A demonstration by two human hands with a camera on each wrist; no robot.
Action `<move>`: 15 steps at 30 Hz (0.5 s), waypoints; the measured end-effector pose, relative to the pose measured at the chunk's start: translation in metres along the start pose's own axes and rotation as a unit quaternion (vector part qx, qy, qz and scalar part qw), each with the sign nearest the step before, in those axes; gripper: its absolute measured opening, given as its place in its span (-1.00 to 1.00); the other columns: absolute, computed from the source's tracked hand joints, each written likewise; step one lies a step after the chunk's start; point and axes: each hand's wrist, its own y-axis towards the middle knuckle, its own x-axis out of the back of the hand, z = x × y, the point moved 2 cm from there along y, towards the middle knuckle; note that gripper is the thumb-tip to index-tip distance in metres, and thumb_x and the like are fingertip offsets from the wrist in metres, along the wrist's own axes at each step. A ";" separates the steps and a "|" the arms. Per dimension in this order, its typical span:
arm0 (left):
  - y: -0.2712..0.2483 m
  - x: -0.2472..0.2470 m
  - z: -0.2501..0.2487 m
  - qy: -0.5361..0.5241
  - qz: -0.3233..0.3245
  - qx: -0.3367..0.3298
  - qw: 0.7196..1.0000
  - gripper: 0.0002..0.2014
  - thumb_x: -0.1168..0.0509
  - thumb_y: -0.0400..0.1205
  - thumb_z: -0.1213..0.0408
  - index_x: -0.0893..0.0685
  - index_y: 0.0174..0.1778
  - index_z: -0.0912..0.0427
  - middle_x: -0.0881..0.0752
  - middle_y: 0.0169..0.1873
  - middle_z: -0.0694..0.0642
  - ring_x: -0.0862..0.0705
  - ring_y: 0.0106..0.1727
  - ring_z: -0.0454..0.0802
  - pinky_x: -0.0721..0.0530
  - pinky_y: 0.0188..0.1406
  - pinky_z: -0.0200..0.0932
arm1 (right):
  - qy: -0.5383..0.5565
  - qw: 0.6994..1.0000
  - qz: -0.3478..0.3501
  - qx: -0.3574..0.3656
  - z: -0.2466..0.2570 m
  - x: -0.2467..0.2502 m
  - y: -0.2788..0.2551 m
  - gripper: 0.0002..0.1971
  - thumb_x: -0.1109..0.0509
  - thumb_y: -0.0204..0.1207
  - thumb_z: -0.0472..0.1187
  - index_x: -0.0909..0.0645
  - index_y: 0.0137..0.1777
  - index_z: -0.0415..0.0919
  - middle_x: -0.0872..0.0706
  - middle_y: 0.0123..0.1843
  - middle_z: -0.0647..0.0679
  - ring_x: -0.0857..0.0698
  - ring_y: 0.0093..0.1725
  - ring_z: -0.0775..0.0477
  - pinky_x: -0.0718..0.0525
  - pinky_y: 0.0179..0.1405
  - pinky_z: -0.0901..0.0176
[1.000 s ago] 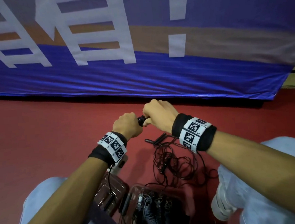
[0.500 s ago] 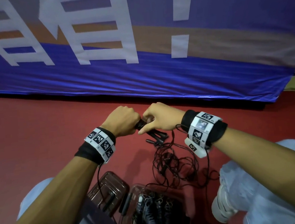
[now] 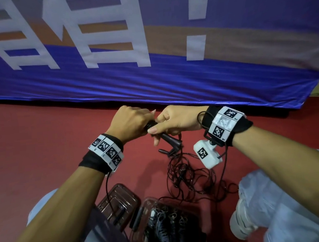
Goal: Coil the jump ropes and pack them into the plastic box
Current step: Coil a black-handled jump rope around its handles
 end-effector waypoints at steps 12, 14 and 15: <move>0.000 -0.004 0.003 -0.134 -0.088 0.121 0.980 -0.70 -0.41 0.63 0.33 -0.63 -0.45 0.19 -0.62 -0.54 0.02 -0.53 -0.60 0.06 -0.47 -0.65 -0.03 | 0.073 0.997 0.002 0.027 -0.003 0.005 0.005 -0.43 -0.24 0.51 0.37 -0.75 -0.34 -0.10 -0.71 -0.40 -0.04 -0.41 -0.39 -0.07 -0.24 -0.31 0.03; -0.001 -0.004 0.005 -0.140 -0.091 0.146 0.975 -0.73 -0.44 0.56 0.37 -0.60 -0.46 0.20 -0.60 -0.56 0.04 -0.51 -0.60 0.07 -0.50 -0.64 -0.01 | 0.125 0.992 -0.006 0.034 -0.005 0.003 0.007 -0.47 -0.23 0.55 0.35 -0.72 -0.31 -0.08 -0.66 -0.42 -0.03 -0.39 -0.40 -0.03 -0.22 -0.32 0.05; -0.002 -0.004 0.007 -0.143 -0.091 0.163 0.972 -0.74 -0.44 0.54 0.36 -0.61 -0.47 0.19 -0.60 -0.56 0.04 -0.52 -0.60 0.09 -0.52 -0.62 0.01 | 0.151 0.988 -0.011 0.041 -0.006 0.002 0.008 -0.48 -0.21 0.59 0.32 -0.70 -0.27 -0.10 -0.63 -0.42 -0.03 -0.38 -0.43 0.00 -0.24 -0.34 0.11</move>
